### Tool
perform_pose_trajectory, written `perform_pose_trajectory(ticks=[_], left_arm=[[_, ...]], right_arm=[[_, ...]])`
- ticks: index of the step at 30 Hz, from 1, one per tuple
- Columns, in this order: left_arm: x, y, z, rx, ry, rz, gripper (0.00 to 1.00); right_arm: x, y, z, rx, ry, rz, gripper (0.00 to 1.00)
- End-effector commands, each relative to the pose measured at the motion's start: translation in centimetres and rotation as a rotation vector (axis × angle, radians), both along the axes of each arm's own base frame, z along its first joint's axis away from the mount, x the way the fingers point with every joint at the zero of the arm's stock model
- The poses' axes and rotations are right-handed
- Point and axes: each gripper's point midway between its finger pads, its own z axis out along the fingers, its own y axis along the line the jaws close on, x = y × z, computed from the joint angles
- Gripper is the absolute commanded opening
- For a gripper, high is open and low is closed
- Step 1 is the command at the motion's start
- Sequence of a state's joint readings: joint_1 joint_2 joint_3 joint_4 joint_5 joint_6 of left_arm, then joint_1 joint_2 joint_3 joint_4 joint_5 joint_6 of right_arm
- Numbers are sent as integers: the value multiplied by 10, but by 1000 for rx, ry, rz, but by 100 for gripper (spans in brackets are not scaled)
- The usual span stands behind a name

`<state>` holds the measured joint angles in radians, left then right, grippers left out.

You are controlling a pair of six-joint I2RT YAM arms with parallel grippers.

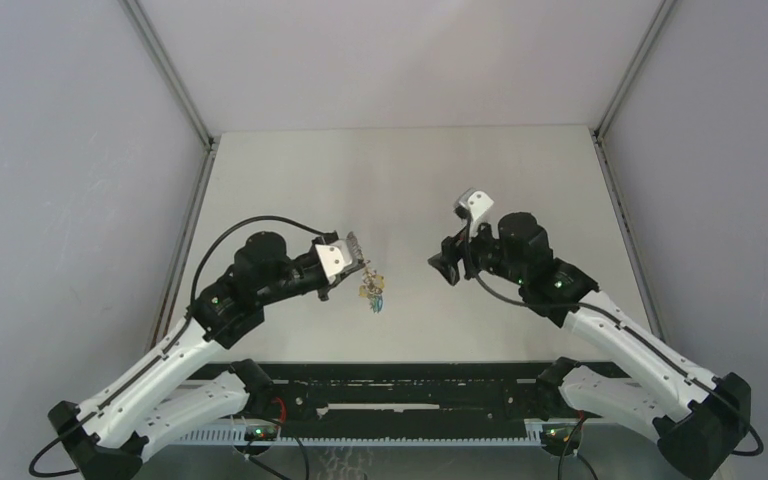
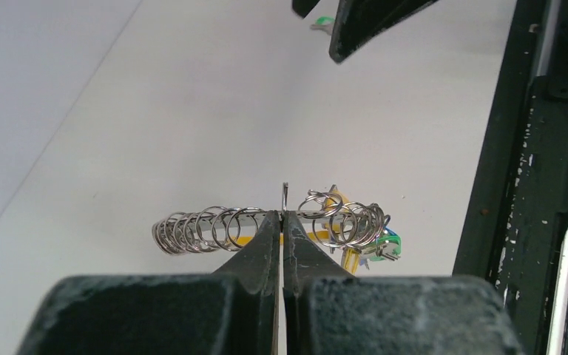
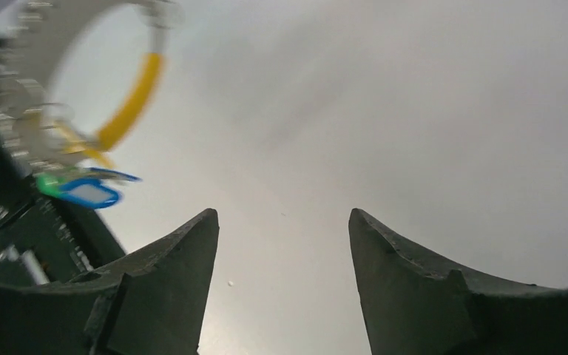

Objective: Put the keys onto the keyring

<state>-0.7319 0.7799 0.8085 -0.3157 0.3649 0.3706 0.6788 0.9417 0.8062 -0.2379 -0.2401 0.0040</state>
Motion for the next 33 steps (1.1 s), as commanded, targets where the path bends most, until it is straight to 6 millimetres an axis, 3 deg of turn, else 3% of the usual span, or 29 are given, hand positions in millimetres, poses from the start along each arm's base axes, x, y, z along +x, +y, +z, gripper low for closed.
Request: perform_pose_trajectory(ticks=[1,5,10,13,16,20,25,33], left_arm=[[10,10,24,-49,-19,101,0],[11,25,32,-2,8,170,0],[6,38,20,42,76,222,0],[8,44,11,51,78,258,0],[11,49,1,89,80,281,0],[11,51,-3,95,74,285,0],[11,53,-8,98,73,297,0],[13,53,-13,103,78,300,0]], right_arm=[[25,-55,-24,-13,159,-365,65],[38,-98,-50,-51,266,-570,63],[48,-146,-85,-130,376,-784,60],[53,-171,-107,-174,451,-874,51],[58,-190,-126,-220,505,-945,48],[62,-206,-144,-270,556,-994,46],[67,-213,-164,-315,614,-993,39],[91,-222,-171,-337,609,-1002,29]])
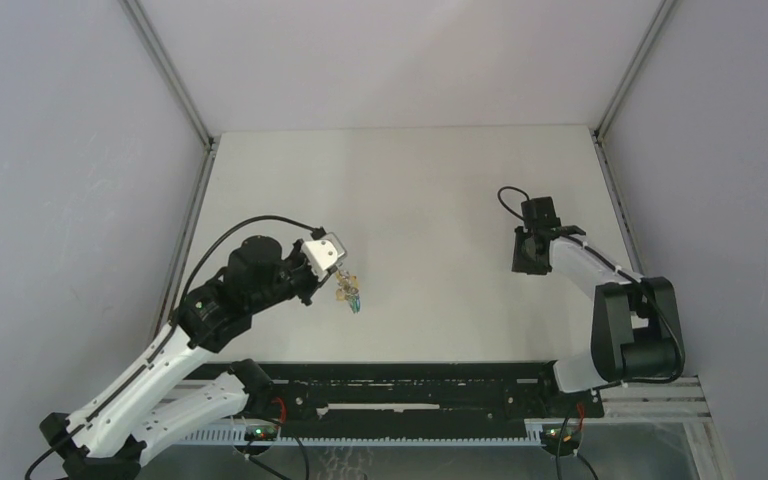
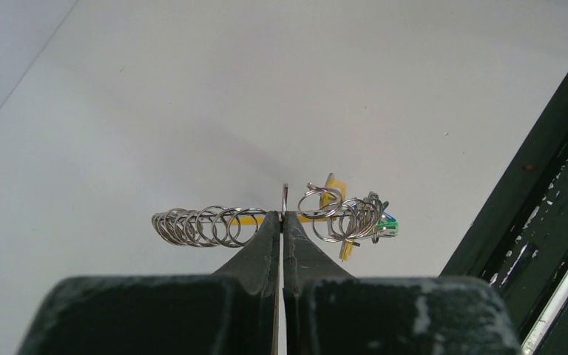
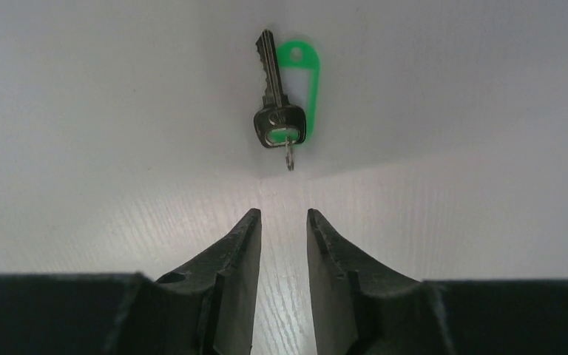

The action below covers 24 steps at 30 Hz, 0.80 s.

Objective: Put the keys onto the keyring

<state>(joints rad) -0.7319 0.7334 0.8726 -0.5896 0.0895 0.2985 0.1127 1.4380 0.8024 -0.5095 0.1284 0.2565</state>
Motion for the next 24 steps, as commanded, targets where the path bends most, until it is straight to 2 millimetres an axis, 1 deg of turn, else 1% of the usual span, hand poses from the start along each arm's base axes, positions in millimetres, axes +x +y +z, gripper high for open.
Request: perform_pose_trajectory(ticks=[1,4,11,19,24], left_arm=[[7,-2,7,-36,-38,18,0],[7,-2,5,-33,-36,19,0],[9,-2,3,-32,-31,20,0],[9,-4,1,-33,-26,13,0],[9,-4,1,-33,-26,12,0]], right_arm=[[39,-5,19,-23,-95,5,28],[44,-9,15,-43,-72,7,25],[48,-7,7,-41,-53,18,21],[44,-10,1,-57,-24,18,18],[40,-10,-5,-58,0,19,12]])
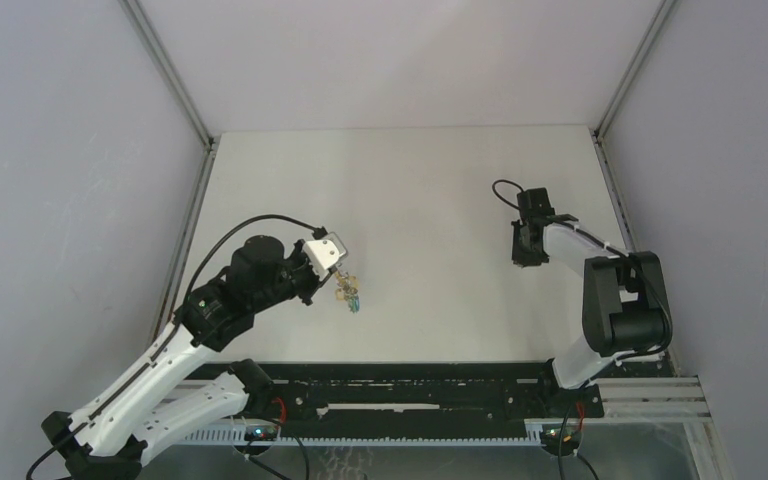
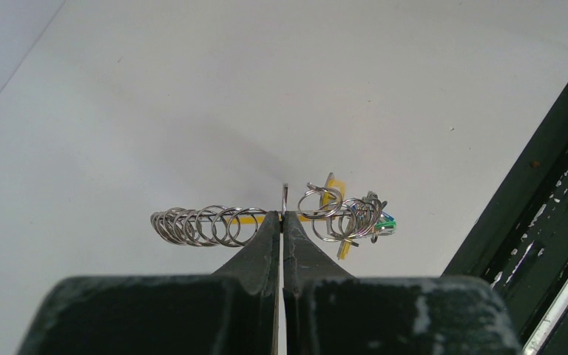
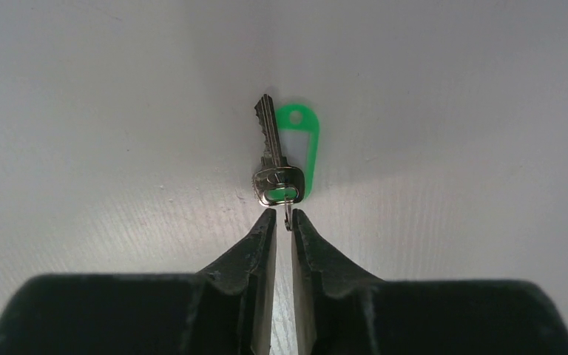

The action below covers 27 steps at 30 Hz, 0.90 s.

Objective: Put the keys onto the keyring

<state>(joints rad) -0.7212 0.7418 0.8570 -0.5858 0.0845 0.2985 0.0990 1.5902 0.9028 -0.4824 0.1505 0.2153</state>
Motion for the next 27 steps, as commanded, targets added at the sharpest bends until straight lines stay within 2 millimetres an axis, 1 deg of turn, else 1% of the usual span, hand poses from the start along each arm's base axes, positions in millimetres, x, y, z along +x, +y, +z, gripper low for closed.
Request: perform_pose_trajectory(ticks=[1,2,5,7,10,12,14,16,17,20,22,24,26,27], left_arm=[[6,-6,10,-50,-40,-4,0],[5,-6,10,-51,-39,-6,0],[5,-7,10,-52,-41,-7,0],[5,-6,10,-53,-42,-7,0],[6,-5,11,-51,-45,-2,0],[6,-4,11,-50,-51,6,0],[8,-1,12,-48,-58,17,0],[9,1,13,-49,-66,28,0],[9,2,15,-53,-74,35,0],[11,6,19,-63,-90,52,0],[12,9,21,-71,-100,62,0],[12,11,23,-76,-111,75,0],[13,14,24,-79,-119,90,0],[14,16,25,-80,-126,99,0]], right_arm=[[11,-3,5,-15,-25,7,12],[11,-3,4,-14,-23,7,11],[11,-3,6,-15,-26,13,4],[10,1,8,-8,-26,30,0],[9,12,14,-13,-41,79,0],[8,27,18,-13,-53,136,0],[7,44,24,-25,-70,205,0],[3,66,30,-38,-90,290,0],[-1,82,32,-41,-102,350,0],[-10,120,42,-50,-140,516,0],[-22,148,50,-50,-167,659,0],[-38,172,56,-36,-179,789,0],[-55,187,62,-25,-187,887,0],[-64,192,65,-19,-190,926,0]])
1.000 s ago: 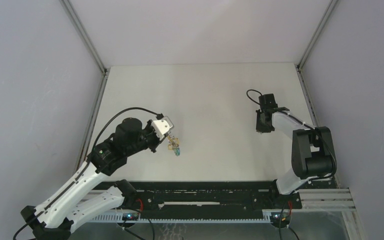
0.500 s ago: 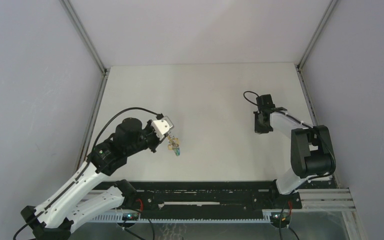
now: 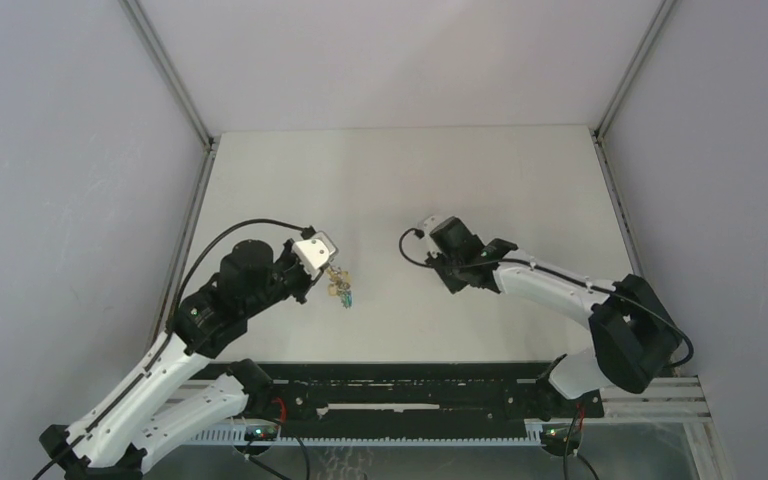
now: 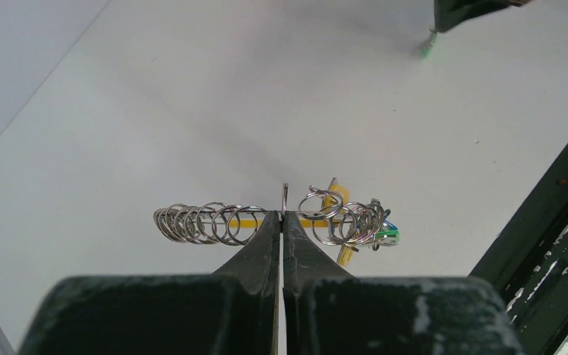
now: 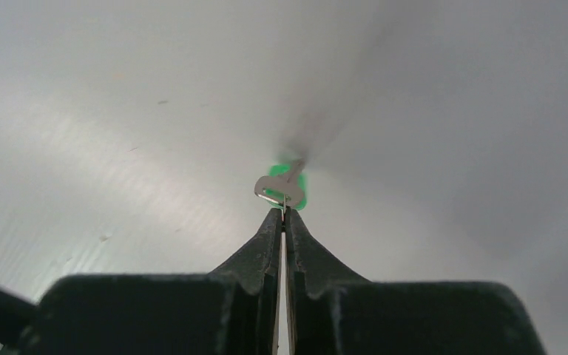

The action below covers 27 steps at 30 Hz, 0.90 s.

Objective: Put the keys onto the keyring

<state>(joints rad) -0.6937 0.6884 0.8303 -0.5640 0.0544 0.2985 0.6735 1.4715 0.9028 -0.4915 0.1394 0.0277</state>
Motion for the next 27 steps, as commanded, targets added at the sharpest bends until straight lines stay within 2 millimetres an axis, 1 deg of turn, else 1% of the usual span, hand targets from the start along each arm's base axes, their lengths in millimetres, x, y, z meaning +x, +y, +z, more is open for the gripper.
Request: perform_pose_trajectory(ticks=[1,4,8,11,12,14,19,23,27], left_arm=[[10,5,21,-62,-88,53,0],[11,8,23,-73,-102,69,0],[12,10,26,-83,-112,84,0],[13,11,27,-86,-115,92,0],[13,12,27,-88,-116,95,0],[14,13,27,-89,-119,105,0],[16,16,28,-90,-122,123,0],[18,21,31,-100,-132,149,0],[21,26,34,-118,-139,170,0]], right_arm=[[-21,29,34,43,-71,211,0],[-45,32,42,81,-63,270,0],[-72,22,53,118,-28,276,0],[-84,33,66,197,-40,308,0],[-83,33,68,201,-36,296,0],[-81,32,64,182,-9,284,0],[-74,34,38,81,81,287,0],[-59,53,24,75,85,317,0],[-38,76,18,87,60,352,0]])
